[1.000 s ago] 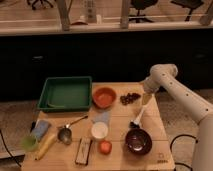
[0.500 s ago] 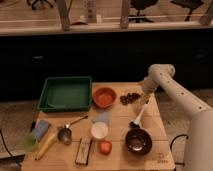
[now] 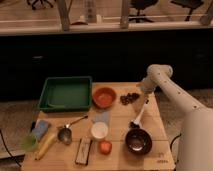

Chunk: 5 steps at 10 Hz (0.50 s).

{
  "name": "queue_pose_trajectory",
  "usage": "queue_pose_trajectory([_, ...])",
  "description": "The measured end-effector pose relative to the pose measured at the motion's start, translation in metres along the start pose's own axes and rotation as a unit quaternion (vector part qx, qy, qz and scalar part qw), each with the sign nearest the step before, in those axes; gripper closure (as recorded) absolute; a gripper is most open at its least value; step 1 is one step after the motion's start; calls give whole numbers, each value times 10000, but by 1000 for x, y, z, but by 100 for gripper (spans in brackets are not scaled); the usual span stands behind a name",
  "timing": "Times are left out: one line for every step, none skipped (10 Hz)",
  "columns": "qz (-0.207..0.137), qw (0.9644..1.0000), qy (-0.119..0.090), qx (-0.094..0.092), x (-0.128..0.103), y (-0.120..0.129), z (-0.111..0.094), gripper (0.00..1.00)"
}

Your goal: Place grapes in purple bowl

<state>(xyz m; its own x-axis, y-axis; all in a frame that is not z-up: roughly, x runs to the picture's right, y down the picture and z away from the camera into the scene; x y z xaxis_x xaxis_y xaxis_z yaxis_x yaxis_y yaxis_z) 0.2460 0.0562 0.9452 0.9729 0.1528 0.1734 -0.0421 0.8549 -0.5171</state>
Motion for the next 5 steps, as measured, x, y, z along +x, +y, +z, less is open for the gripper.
queue_pose_trajectory([18,10000,-4,-70,2,2,6,20])
queue_pose_trajectory([18,9999,-10,-108,1,2,9,20])
queue_pose_trajectory([26,9999,-28,-122,1,1,11,20])
queue_pose_trajectory([39,9999,-22,-161,3,3,12,20])
queue_pose_trajectory([55,9998,-21,-184,5,4,14,20])
